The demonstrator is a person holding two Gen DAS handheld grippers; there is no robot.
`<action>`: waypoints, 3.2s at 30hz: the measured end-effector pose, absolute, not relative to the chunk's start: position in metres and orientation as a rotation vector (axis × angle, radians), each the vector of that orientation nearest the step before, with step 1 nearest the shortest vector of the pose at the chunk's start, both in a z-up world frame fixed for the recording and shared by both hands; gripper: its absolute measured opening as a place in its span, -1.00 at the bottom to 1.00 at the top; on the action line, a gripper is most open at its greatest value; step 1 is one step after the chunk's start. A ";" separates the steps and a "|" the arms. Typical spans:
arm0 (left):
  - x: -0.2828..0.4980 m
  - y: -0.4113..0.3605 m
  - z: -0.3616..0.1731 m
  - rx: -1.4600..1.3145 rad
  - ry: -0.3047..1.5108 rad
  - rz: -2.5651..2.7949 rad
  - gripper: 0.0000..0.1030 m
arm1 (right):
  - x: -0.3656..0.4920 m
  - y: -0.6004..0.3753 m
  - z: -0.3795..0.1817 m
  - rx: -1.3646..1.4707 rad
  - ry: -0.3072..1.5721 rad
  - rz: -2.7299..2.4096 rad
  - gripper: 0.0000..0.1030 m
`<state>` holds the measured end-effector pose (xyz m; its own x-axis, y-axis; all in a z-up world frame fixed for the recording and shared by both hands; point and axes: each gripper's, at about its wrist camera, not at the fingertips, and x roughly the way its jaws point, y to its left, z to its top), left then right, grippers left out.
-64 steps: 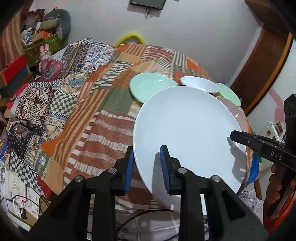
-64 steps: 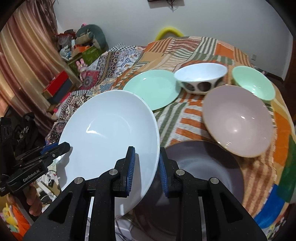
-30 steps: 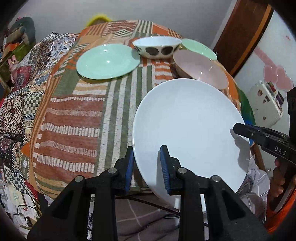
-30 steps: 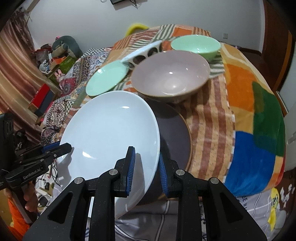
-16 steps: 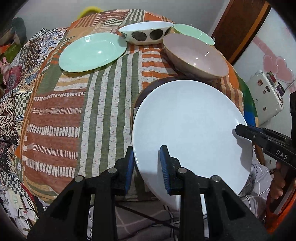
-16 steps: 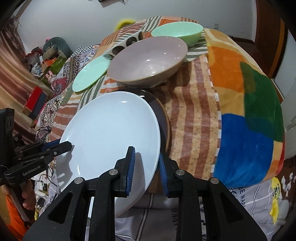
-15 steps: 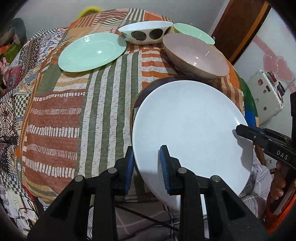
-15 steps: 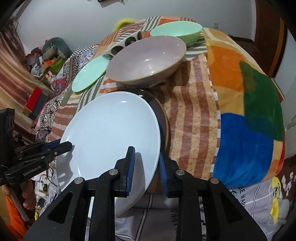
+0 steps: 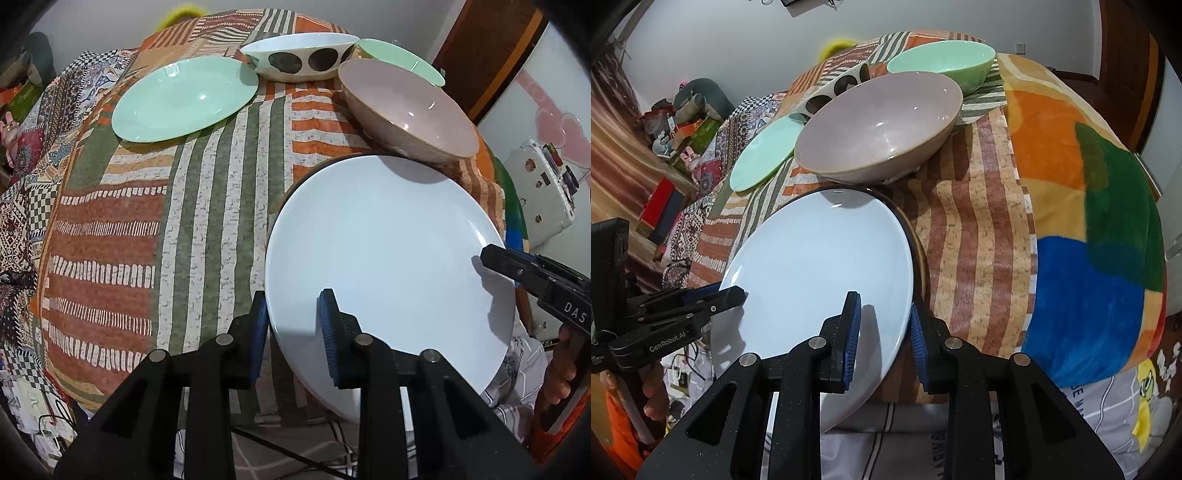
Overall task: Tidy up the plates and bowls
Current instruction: 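Lower the white plate onto the dark purple plate and open both grippers, then close the left gripper on the mint-green plate rim while the right gripper approaches it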
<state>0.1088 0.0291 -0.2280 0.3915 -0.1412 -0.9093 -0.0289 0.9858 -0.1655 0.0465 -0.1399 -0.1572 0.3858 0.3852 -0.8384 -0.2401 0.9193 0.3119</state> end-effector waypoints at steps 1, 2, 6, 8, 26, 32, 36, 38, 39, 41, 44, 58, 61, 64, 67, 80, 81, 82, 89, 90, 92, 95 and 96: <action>0.111 0.030 -0.229 -0.169 1.169 -0.071 -0.46 | 0.047 -0.140 -0.157 0.152 1.105 0.400 -0.51; 0.112 0.031 -0.230 -0.173 1.170 -0.071 -0.46 | 0.048 -0.140 -0.157 0.156 1.106 0.401 -0.51; 0.115 0.032 -0.232 -0.180 1.168 -0.072 -0.46 | 0.050 -0.142 -0.159 0.178 1.107 0.408 -0.51; 0.117 0.032 -0.233 -0.183 1.165 -0.070 -0.45 | 0.050 -0.143 -0.159 0.179 1.107 0.408 -0.51; 0.115 0.055 -0.212 -0.237 1.104 -0.035 -0.33 | 0.048 -0.141 -0.137 0.024 1.010 0.320 -0.37; 0.108 0.079 -0.181 -0.240 0.998 0.024 -0.09 | 0.050 -0.135 -0.126 0.036 0.988 0.337 -0.32; 0.108 0.101 -0.164 -0.231 0.933 0.085 0.10 | 0.056 -0.119 -0.117 0.019 0.958 0.364 -0.17; 0.111 0.116 -0.160 -0.239 0.915 0.121 0.14 | 0.059 -0.110 -0.113 0.012 0.947 0.382 -0.16; 0.115 0.123 -0.160 -0.249 0.910 0.139 0.14 | 0.061 -0.104 -0.111 0.010 0.941 0.395 -0.16; 0.122 0.138 -0.160 -0.267 0.902 0.169 0.14 | 0.063 -0.098 -0.109 0.009 0.932 0.412 -0.10; 0.136 0.159 -0.163 -0.279 0.891 0.217 0.14 | 0.069 -0.082 -0.105 0.003 0.915 0.440 0.02; 0.240 0.218 -0.226 -0.275 0.997 0.297 -0.10 | 0.094 -0.037 -0.117 -0.029 0.942 0.522 0.04; 0.256 0.224 -0.244 -0.278 1.034 0.297 -0.25 | 0.102 -0.034 -0.122 -0.036 0.956 0.521 0.04; 0.264 0.226 -0.255 -0.303 1.046 0.285 -0.34 | 0.107 -0.030 -0.126 -0.041 0.965 0.521 0.04; 0.264 0.224 -0.255 -0.296 1.023 0.271 -0.47 | 0.113 -0.026 -0.127 -0.052 0.967 0.522 0.04; 0.226 0.225 -0.251 -0.323 1.011 0.212 -0.55 | 0.125 -0.008 -0.124 -0.056 0.963 0.524 0.04; 0.220 0.225 -0.250 -0.332 1.013 0.205 -0.55 | 0.125 -0.006 -0.124 -0.061 0.961 0.527 0.04; 0.213 0.225 -0.249 -0.341 1.013 0.198 -0.55 | 0.126 -0.004 -0.124 -0.064 0.960 0.530 0.04; 0.172 0.229 -0.248 -0.361 1.041 0.191 -0.54 | 0.130 0.017 -0.126 -0.087 0.957 0.551 0.04; 0.169 0.230 -0.247 -0.359 1.049 0.186 -0.54 | 0.132 0.021 -0.127 -0.090 0.961 0.558 0.04; 0.166 0.233 -0.246 -0.355 1.065 0.191 -0.54 | 0.135 0.027 -0.129 -0.091 0.970 0.570 0.04; 0.160 0.232 -0.237 -0.289 1.041 0.232 -0.54 | 0.143 0.039 -0.133 -0.103 0.983 0.580 0.04; 0.158 0.233 -0.233 -0.279 1.029 0.232 -0.48 | 0.146 0.043 -0.134 -0.113 0.985 0.580 0.04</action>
<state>0.1583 0.2325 -0.2333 0.4965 0.0590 -0.8660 -0.3185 0.9405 -0.1186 0.1455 0.0427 -0.1344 0.4159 0.4104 -0.8115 -0.5103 0.8440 0.1653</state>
